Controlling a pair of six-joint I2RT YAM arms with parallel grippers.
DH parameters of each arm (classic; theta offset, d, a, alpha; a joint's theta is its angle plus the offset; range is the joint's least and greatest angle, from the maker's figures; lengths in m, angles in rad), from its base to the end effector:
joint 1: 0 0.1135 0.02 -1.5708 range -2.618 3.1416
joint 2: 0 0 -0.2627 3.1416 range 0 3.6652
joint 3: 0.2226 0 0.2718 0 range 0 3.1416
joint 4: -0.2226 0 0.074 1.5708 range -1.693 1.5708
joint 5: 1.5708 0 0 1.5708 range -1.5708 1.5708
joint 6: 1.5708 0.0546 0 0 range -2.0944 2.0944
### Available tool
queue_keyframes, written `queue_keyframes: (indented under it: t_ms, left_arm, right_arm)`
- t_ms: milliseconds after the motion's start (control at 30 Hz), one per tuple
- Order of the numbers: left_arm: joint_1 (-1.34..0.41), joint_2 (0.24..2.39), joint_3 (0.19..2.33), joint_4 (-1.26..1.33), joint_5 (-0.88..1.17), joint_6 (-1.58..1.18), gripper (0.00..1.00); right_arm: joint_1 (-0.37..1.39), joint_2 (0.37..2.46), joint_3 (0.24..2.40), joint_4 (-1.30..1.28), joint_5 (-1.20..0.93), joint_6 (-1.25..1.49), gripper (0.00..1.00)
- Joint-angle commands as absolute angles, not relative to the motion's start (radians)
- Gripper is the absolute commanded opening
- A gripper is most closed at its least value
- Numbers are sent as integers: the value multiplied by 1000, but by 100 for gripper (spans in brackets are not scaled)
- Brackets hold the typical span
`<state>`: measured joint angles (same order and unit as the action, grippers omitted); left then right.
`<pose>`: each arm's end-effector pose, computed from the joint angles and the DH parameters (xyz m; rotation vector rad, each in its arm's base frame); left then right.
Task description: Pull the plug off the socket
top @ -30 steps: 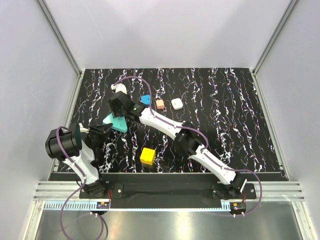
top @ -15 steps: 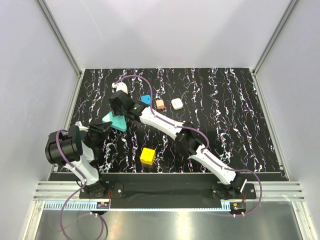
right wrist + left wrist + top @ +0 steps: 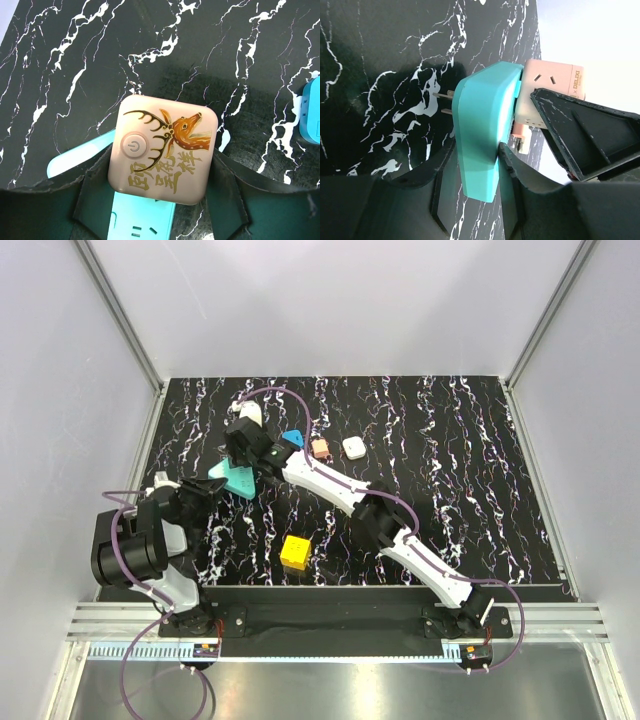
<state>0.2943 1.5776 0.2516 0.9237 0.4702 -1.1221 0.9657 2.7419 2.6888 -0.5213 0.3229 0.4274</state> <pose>0.2533 0.0509 0.0855 -1.0814 1.7595 -0.9898 0.3757 0.5128 0.1932 -0.3865 2.1148 0.4798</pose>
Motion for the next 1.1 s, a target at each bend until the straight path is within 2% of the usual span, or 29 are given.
queue_keyframes:
  t_ms: [0, 467, 733, 933, 1067]
  left_arm:
    - [291, 1575, 239, 822, 364, -1052, 0]
    - [273, 1559, 242, 796, 327, -1055, 0]
    - [261, 1545, 273, 715, 308, -1037, 0]
    - [253, 1540, 273, 712, 301, -1020, 0]
    - [252, 1584, 313, 709, 356, -936, 0]
  right_arm:
    - [963, 2606, 2731, -397, 337, 465, 0]
    - [945, 2531, 2700, -399, 396, 532, 0]
    - [954, 2565, 2723, -417, 523, 604, 0]
    - [951, 2583, 2747, -433, 477, 621, 0]
    - [946, 2586, 2741, -439, 361, 592, 0]
